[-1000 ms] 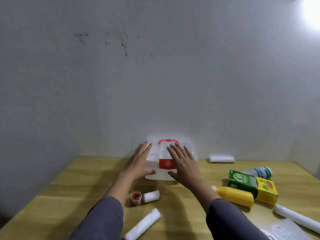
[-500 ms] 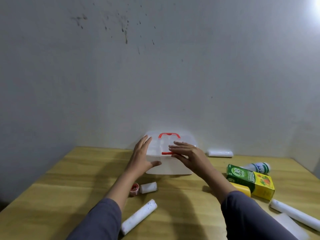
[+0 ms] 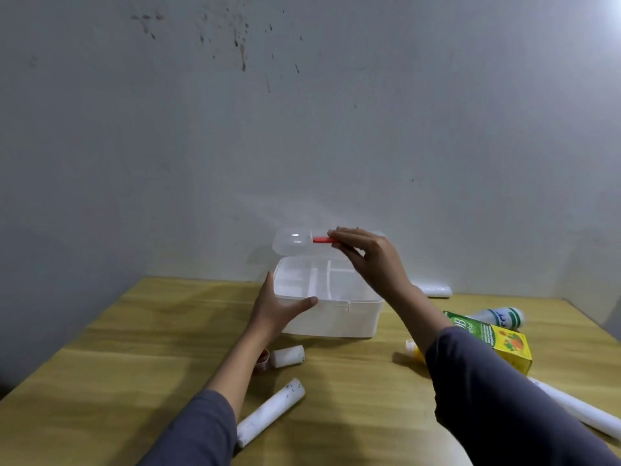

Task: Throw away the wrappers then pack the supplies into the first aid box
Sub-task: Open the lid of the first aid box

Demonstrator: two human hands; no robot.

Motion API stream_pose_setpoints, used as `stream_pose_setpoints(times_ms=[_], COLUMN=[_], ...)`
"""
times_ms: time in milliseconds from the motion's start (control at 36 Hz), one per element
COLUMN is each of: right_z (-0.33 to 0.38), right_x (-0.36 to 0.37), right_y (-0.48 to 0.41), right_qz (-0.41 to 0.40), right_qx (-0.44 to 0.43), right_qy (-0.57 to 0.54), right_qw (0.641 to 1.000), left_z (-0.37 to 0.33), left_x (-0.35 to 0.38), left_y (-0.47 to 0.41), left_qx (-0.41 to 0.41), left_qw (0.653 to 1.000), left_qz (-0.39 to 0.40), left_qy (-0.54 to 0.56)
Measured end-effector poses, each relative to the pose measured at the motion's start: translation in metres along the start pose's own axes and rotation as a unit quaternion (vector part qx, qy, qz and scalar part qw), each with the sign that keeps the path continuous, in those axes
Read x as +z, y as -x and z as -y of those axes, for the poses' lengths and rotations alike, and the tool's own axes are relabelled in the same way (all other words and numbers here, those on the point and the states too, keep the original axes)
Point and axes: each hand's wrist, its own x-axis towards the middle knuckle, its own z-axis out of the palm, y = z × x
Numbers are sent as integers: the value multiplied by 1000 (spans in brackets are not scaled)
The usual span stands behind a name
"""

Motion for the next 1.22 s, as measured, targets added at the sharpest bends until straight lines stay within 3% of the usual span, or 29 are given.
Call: stream_pose_setpoints(times_ms=[139, 389, 556, 750, 1056, 1222], right_z=[-9, -47, -64, -76, -80, -72], right_x=[4, 17, 17, 19, 25, 5], right_y=[-32, -61, -54, -36, -10, 7], right_qz=[-46, -42, -112, -192, -74, -12], right_qx=[34, 109, 173, 306, 320, 317], right_qy=[26, 64, 18, -74, -30, -38], right_qw=[998, 991, 978, 929, 944, 948], left_z=[3, 7, 10, 8, 2, -1], left_x=[2, -1, -6, -3, 7, 6], left_y=[4, 20, 26, 31, 38, 39], left_qx=[12, 20, 10, 20, 15, 9], left_qw=[1000, 999, 1000, 998, 997, 999], left_qz=[-4, -11, -21, -58, -72, -42], left_qy=[16, 30, 15, -14, 1, 19])
